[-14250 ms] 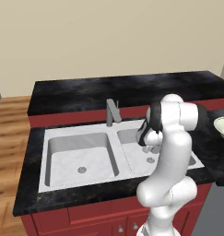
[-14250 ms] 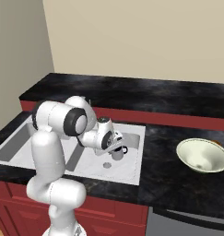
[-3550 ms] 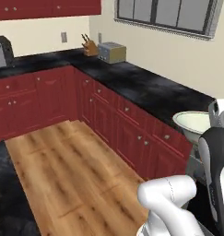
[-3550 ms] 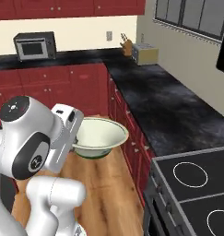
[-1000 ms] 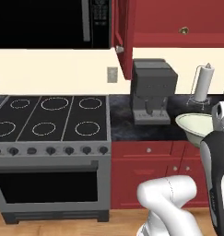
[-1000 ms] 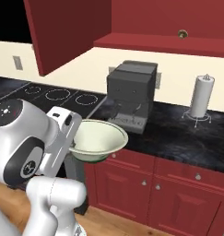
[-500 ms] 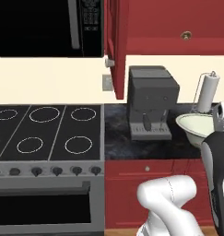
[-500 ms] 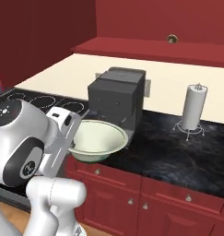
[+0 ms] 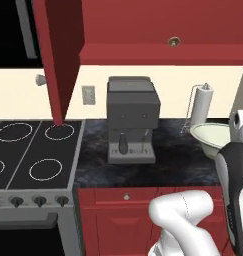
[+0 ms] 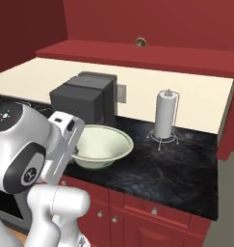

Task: Pick the mug and place it in the sink. Pick the bowl and place it in the open cabinet and then close the cabinet.

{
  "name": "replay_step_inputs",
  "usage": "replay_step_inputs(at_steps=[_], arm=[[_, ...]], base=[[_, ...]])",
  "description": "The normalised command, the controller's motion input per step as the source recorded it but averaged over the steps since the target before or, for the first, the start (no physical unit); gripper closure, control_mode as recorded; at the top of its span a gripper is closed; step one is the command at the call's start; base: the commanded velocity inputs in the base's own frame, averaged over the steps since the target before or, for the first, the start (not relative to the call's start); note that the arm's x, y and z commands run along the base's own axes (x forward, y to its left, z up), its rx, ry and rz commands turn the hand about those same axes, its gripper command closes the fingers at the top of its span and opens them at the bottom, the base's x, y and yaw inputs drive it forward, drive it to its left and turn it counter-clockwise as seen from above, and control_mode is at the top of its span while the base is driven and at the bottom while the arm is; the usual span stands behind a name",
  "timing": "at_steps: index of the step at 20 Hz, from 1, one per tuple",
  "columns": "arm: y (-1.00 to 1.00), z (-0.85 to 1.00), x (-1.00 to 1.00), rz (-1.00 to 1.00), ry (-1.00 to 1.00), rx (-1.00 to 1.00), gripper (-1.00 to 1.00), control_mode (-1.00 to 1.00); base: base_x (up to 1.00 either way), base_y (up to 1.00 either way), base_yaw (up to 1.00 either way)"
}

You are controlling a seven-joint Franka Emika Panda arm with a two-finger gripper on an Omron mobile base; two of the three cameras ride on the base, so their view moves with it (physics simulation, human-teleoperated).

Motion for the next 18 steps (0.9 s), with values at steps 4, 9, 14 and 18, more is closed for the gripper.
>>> replay_step_inputs(at_steps=[4,9,14,18], arm=[[0.00,0.00,0.00,0.00,0.00,0.00,1.00,1.00],[0.00,0.00,0.00,0.00,0.00,0.00,1.00,1.00],[0.00,0.00,0.00,0.00,0.00,0.00,1.00,1.00],[0.00,0.00,0.00,0.00,0.00,0.00,1.00,1.00]], base=[[0.00,-0.07,0.00],[0.26,0.13,-0.01],[0.69,0.00,-0.04],[0.45,0.00,-0.08]])
